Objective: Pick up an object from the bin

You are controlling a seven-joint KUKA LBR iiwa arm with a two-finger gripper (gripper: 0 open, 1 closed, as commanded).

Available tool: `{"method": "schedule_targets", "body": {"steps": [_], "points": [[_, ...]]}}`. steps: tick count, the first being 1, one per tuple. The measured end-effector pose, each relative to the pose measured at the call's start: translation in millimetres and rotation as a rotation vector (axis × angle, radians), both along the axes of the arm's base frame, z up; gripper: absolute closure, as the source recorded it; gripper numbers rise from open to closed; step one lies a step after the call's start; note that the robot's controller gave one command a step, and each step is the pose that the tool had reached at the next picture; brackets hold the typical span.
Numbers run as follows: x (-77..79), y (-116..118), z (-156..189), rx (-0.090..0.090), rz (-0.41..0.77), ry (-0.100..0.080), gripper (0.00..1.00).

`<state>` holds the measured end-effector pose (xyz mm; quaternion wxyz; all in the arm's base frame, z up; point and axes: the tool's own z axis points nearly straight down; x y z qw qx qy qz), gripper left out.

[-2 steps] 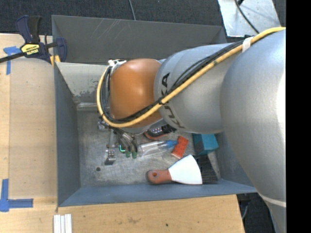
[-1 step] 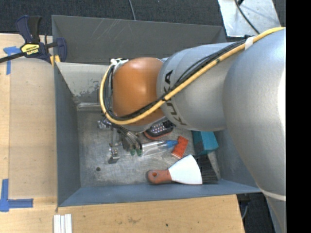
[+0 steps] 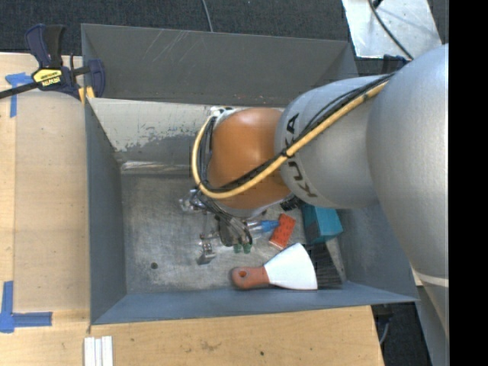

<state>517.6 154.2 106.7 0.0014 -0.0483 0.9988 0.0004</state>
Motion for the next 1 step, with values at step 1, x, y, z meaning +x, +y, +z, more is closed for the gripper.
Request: {"method": "schedule_targets", "body": {"steps": [1], "points": [[9.6, -18.6, 0.4, -0.005, -0.016, 0.006, 0.00]]}}
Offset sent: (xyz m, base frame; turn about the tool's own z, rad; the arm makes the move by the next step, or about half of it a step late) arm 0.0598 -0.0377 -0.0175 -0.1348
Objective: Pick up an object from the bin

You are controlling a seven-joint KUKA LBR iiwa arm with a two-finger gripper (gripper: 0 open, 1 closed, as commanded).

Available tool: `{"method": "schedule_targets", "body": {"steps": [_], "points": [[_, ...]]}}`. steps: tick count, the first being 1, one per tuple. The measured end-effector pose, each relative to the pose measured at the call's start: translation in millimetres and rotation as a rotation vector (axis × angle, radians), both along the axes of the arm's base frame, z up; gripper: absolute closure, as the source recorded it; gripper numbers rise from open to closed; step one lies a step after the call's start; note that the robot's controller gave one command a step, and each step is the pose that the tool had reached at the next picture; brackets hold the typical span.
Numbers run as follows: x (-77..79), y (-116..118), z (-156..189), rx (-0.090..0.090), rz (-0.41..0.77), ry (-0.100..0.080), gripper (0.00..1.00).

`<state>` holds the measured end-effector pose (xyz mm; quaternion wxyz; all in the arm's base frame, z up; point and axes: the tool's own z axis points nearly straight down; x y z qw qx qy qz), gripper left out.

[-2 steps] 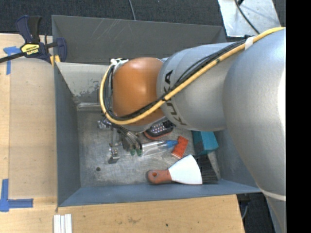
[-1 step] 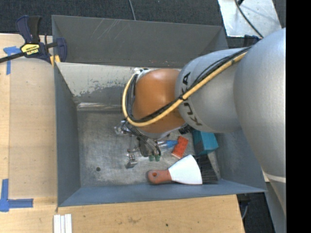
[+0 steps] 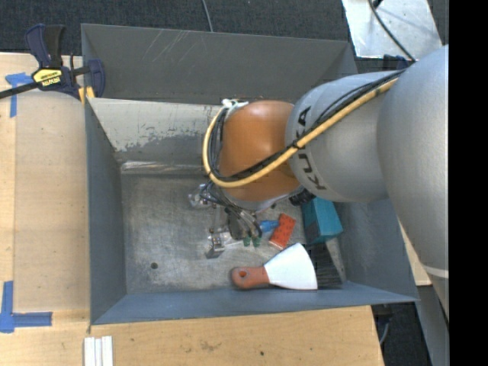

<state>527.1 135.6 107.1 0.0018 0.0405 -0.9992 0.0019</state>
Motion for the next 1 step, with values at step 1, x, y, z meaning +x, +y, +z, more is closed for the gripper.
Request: {"method": "schedule_targets", "body": {"steps": [1], "points": [[39.9, -9.6, -8.5, 0.006, 0.135, -0.009, 0.00]]}}
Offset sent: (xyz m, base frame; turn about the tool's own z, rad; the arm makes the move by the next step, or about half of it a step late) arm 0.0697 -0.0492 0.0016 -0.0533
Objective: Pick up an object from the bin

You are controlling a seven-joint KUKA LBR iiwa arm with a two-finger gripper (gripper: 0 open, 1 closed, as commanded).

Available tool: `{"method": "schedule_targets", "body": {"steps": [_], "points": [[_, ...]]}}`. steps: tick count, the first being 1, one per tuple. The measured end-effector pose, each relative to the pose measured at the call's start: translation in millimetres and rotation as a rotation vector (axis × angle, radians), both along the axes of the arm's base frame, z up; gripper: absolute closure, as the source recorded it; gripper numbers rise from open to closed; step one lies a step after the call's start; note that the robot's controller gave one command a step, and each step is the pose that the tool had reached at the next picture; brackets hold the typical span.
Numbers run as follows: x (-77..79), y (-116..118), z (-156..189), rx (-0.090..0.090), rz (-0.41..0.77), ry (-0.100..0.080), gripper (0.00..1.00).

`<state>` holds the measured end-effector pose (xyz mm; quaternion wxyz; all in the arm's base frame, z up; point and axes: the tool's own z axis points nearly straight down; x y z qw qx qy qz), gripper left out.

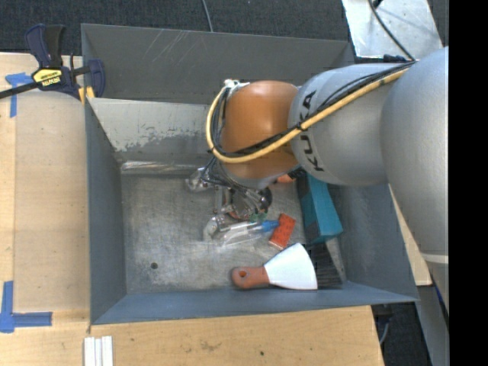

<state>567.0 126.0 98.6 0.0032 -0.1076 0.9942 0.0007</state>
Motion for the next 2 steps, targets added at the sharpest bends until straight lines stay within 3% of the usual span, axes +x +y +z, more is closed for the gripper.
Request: {"method": "schedule_targets", "body": {"steps": [1, 2], "points": [[22.3, -29.4, 4.6, -0.001, -0.057, 0.004, 0.00], [33.7, -43.6, 11.4, 0.000, 0.056, 0.001, 0.00]]}}
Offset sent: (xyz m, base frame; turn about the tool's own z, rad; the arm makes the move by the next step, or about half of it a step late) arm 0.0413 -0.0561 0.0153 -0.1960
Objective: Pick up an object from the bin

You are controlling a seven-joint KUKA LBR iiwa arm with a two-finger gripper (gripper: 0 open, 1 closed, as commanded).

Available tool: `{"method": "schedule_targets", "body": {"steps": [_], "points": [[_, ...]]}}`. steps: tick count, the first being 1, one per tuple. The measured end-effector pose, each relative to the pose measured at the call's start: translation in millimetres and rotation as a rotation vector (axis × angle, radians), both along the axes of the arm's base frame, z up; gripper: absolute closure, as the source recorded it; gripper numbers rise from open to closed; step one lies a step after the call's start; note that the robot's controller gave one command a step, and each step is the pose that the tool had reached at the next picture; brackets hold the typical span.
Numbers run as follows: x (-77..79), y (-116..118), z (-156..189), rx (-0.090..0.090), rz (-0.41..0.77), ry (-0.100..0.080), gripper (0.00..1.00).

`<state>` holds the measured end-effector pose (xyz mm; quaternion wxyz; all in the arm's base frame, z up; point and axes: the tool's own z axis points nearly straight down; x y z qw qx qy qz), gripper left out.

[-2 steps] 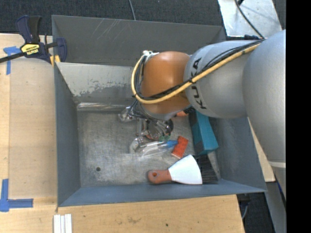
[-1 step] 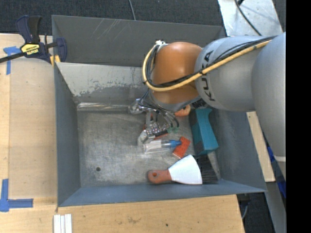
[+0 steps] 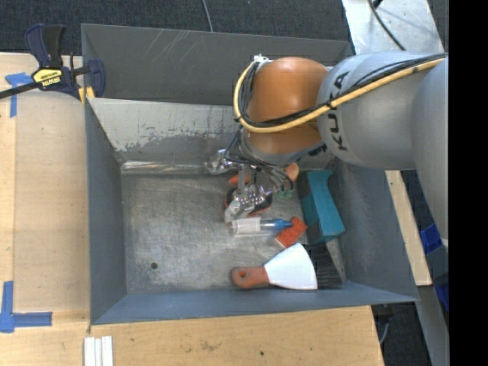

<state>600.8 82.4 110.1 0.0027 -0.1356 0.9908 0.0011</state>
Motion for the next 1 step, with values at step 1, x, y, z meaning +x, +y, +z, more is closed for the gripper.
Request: {"method": "schedule_targets", "body": {"steps": [1], "points": [[10.1, -33.3, -22.4, -0.001, 0.121, 0.003, 0.00]]}}
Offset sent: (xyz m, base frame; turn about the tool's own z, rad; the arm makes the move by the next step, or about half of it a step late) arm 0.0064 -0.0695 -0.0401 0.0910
